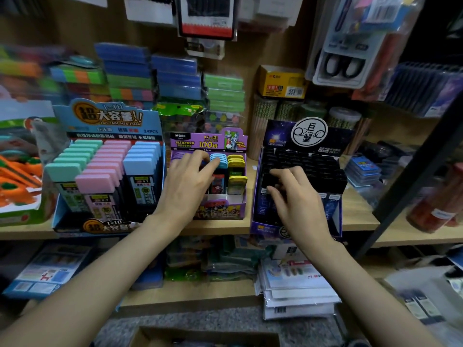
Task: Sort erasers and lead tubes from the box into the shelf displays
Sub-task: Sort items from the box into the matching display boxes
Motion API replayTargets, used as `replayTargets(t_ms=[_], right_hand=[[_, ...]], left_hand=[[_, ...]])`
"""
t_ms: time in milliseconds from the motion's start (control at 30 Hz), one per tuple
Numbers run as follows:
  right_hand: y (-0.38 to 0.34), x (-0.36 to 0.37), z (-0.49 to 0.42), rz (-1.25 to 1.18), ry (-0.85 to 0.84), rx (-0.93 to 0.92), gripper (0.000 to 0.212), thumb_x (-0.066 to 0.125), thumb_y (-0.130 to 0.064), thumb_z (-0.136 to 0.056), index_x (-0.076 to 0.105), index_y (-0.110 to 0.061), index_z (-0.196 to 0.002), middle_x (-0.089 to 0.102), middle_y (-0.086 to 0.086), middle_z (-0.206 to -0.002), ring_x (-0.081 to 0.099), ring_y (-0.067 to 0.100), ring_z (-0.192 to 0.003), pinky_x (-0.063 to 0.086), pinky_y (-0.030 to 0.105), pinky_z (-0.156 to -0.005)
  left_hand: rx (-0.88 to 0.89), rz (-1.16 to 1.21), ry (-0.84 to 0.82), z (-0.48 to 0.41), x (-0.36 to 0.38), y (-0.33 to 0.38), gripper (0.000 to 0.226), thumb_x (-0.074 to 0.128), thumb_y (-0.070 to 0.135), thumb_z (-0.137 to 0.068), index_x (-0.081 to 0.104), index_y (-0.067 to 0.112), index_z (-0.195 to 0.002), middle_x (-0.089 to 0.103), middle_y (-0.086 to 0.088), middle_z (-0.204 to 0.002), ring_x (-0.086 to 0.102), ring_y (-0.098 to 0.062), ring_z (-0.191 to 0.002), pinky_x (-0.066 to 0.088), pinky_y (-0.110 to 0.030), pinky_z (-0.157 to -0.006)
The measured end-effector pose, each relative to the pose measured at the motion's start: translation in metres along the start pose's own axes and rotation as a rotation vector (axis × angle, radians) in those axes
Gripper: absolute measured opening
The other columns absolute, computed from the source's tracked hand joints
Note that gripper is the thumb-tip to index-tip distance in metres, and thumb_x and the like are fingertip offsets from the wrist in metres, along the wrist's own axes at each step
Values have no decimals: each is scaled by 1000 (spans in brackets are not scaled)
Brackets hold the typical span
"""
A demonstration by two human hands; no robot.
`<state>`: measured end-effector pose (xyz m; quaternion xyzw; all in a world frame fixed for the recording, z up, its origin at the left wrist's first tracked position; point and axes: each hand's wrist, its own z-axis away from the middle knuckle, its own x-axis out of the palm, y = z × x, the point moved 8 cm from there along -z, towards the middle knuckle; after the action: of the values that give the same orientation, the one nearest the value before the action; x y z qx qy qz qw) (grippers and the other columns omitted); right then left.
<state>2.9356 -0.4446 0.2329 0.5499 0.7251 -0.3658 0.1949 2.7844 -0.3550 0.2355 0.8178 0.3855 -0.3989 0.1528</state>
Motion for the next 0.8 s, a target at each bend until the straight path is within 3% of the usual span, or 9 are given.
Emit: replayTargets(t_ms=[200,267,400,467,600,733,800], right_hand=[[9,-9,2,-168,-33,139,37,61,-15,-90,54,-14,-126,60,3,-94,55,14,-86,47,29,-78],[6,-20,6,-181,-29,143,35,61,-13,-90,55,-13,-124,61,5,-94,57,18,-87,47,32,-80],[-8,-33,38,-166,-109,96,19,58,-17,-91,60,-14,-110,61,1,-98,58,14,-89,44,21,-75],[-20,-24,63,-175,-248,46,16,59,-19,-91,62,-15,-105,65,0,-96,60,14,-88,47,25,-75],[-20,29,131,-105,-639,79,16,58,-25,-92,62,-18,-106,66,-2,-93,62,15,-88,44,26,-71],[1,94,221,-103,-928,252,17,55,-23,-92,61,-14,-105,66,7,-101,60,23,-95,44,29,-75],[12,124,273,-98,-1048,336,17,55,-23,-92,61,-15,-105,65,8,-105,59,24,-99,40,25,-76]], left_hand=[[-22,12,-48,5,-15,3,42,66,16,-85,56,7,-126,55,-15,-119,53,-34,-107,41,-45,-85],[-9,69,-42,17,-31,5,37,64,15,-87,58,6,-122,56,-13,-115,53,-33,-105,41,-44,-82],[21,270,-100,71,-48,14,19,59,17,-89,61,13,-107,61,-3,-97,60,-25,-89,42,-34,-66],[-36,378,-243,111,-33,15,18,56,24,-91,57,20,-108,59,6,-96,60,-19,-87,43,-32,-61],[-173,454,-711,202,37,19,23,55,32,-92,54,24,-113,59,7,-102,58,-15,-96,50,-36,-77],[-262,476,-931,297,99,27,21,57,26,-91,57,17,-110,60,0,-105,57,-17,-99,44,-28,-79],[-341,548,-1008,344,123,32,20,60,22,-89,58,13,-107,57,0,-99,56,-14,-90,41,-22,-73]])
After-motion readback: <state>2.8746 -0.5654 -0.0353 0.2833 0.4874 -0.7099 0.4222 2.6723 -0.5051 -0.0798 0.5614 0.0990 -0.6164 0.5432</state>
